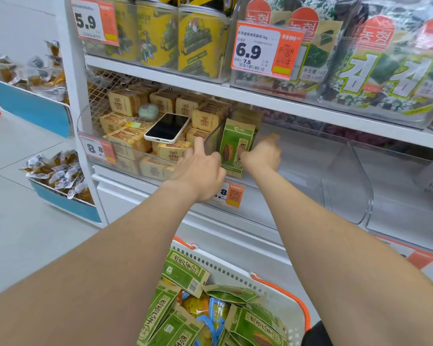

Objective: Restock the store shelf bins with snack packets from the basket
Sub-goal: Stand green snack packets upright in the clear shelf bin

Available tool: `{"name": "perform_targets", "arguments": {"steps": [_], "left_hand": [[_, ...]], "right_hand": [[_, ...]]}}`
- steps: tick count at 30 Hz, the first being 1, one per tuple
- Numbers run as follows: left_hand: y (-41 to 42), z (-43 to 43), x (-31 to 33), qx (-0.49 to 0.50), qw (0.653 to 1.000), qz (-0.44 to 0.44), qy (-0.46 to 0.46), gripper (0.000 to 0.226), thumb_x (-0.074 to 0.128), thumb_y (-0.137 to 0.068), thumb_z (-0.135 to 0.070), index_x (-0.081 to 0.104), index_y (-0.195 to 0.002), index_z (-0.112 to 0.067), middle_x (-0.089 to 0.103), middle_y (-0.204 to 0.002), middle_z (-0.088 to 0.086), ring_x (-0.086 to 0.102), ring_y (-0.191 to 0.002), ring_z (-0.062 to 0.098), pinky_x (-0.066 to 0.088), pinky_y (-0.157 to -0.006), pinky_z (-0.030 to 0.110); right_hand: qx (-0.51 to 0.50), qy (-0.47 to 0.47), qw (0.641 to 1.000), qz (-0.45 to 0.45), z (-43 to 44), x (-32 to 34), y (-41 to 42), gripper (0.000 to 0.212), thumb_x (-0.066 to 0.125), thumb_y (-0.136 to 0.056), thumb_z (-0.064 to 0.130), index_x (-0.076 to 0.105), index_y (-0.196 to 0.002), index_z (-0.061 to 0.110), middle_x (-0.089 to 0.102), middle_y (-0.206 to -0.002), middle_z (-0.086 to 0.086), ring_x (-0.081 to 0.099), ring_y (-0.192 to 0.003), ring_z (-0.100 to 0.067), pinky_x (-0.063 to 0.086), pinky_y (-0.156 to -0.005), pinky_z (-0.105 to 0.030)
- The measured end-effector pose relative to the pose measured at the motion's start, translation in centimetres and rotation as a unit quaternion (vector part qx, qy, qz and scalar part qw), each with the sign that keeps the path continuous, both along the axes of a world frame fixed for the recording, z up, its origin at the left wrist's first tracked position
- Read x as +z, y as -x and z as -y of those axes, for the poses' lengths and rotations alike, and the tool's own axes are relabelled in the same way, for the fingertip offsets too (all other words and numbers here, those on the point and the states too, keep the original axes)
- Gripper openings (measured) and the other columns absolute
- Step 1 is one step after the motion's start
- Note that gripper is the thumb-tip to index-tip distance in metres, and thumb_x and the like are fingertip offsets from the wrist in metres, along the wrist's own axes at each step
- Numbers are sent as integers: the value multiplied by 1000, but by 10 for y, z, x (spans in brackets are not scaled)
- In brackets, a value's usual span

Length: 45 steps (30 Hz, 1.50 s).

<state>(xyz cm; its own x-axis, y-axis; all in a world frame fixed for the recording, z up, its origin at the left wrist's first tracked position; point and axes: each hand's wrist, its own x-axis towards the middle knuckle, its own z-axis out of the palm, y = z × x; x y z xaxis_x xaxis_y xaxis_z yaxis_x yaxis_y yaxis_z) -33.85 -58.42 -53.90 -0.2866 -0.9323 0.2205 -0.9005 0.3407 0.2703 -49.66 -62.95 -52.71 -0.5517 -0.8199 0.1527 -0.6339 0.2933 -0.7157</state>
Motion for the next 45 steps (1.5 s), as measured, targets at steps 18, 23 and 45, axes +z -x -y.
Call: {"name": "perform_targets", "arguments": {"steps": [18, 23, 45], "left_hand": [[-3, -49, 7, -68, 997, 26, -23, 11, 54, -95, -32, 62, -88, -29, 70, -87, 1, 68, -83, 31, 55, -71, 39], [20, -73, -12, -114, 917, 188, -333, 25, 47, -102, -22, 68, -116, -19, 76, -98, 1, 78, -78, 17, 62, -91, 44], [87, -63, -37, -167, 891, 293, -305, 43, 42, -96, -4, 63, -133, -16, 68, -96, 3, 74, -97, 24, 58, -96, 48]], "right_hand": [[456, -113, 814, -343, -126, -9, 14, 21, 46, -71, 22, 62, -63, 11, 61, -58, -7, 61, -61, -29, 56, -59, -37], [498, -315, 672, -448, -146, -59, 22, 17, 64, -80, 27, 74, -90, 19, 74, -92, -1, 68, -91, -26, 62, -79, -43], [526, -457, 589, -409, -195, -176, 32, 35, 66, -96, 24, 57, -124, 5, 62, -110, -10, 66, -91, -26, 58, -76, -36]]}}
